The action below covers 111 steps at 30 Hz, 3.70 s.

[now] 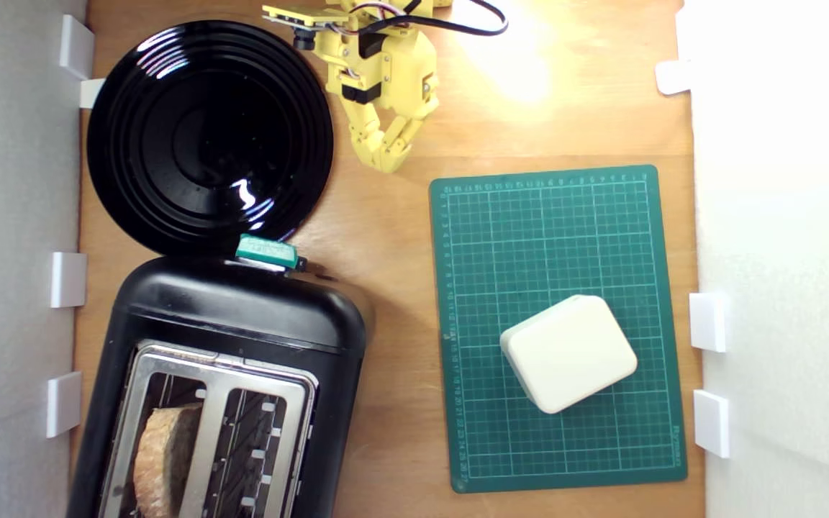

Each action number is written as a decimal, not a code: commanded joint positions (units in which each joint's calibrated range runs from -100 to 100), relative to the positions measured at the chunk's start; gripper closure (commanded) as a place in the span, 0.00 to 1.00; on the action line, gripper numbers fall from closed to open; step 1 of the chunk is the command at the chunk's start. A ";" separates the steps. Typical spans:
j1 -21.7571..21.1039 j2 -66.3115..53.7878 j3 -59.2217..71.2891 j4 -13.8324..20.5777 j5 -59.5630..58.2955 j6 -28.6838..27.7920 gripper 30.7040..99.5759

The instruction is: Start toaster

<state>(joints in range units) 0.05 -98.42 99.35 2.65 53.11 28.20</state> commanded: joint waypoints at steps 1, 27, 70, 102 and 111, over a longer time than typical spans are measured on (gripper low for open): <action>-0.28 -0.50 0.38 0.64 0.21 -0.12 0.99; 4.00 0.33 -5.80 3.73 0.13 0.40 0.99; 20.51 54.12 -69.41 2.79 -0.47 20.85 0.99; 17.42 66.86 -77.32 2.70 -7.84 19.48 0.99; 17.26 66.94 -77.32 2.79 -11.78 19.85 0.99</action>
<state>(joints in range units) 17.58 -31.39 26.04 5.54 44.68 47.81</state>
